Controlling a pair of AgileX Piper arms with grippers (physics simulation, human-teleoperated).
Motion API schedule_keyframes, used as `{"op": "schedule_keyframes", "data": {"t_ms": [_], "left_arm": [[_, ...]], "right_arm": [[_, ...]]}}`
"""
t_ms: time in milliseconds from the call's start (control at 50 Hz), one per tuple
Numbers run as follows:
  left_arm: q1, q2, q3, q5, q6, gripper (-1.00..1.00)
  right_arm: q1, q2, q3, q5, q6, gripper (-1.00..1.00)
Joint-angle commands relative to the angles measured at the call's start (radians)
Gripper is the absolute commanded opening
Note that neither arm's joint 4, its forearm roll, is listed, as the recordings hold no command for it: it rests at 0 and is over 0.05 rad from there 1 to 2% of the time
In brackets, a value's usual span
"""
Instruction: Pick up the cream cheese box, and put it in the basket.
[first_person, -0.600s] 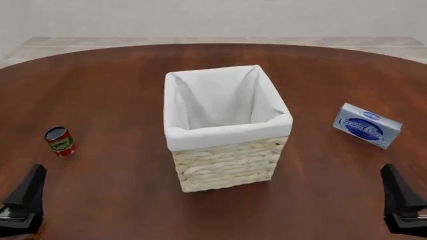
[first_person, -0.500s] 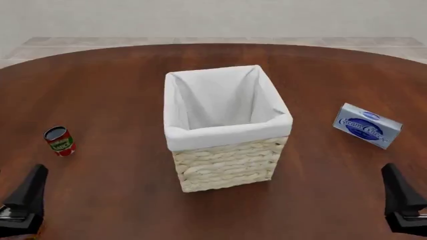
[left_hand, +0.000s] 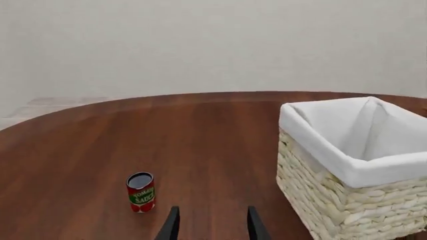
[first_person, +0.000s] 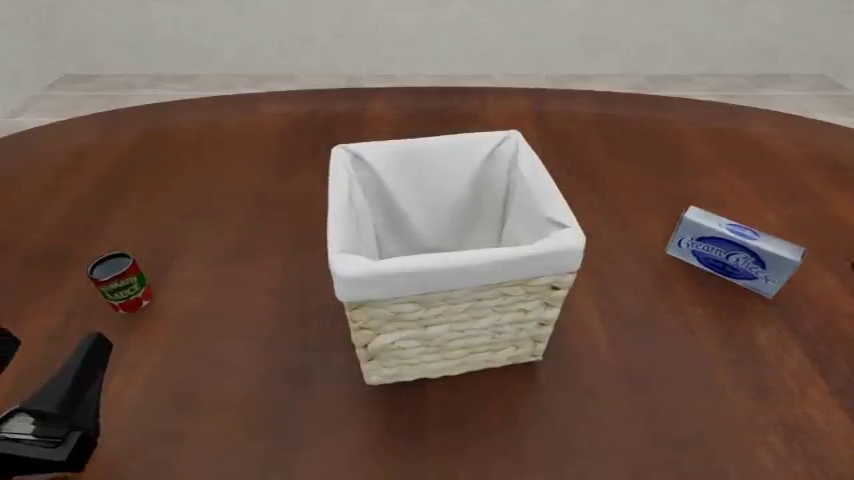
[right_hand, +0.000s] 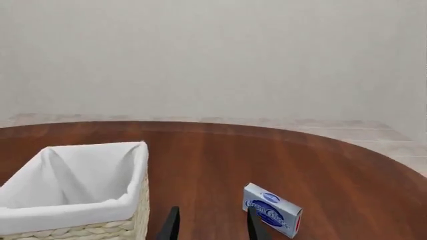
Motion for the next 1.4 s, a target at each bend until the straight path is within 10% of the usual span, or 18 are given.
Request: {"op": "schedule_keyframes", "data": {"t_ms": [20, 440, 640, 1120, 1320, 1400], "left_arm": [[-0.003, 0.034, 0.002, -0.015, -0.010, 1.00], [0.001, 0.036, 0.002, -0.003, -0.013, 1.00], [0.006, 0.047, 0.002, -0.004, -0.019, 1.00], [0.016, -0.021, 0.002, 0.026, 0.005, 1.00], [0.019, -0.023, 0.002, 0.017, 0.014, 1.00], [0.006, -0.025, 0.003, 0.003, 0.098, 1.00]], "right_arm": [[0.012, 0.183, -0.181, 0.016, -0.027, 1.00], [-0.067, 0.614, -0.517, 0.124, -0.345, 1.00], [-0.124, 0.818, -0.695, 0.203, -0.387, 1.00], [-0.088, 1.112, -0.882, 0.494, -0.809, 1.00], [-0.201, 1.230, -0.888, 0.543, -1.033, 1.00], [-0.192, 1.261, -0.933, 0.575, -1.043, 1.00]]}}
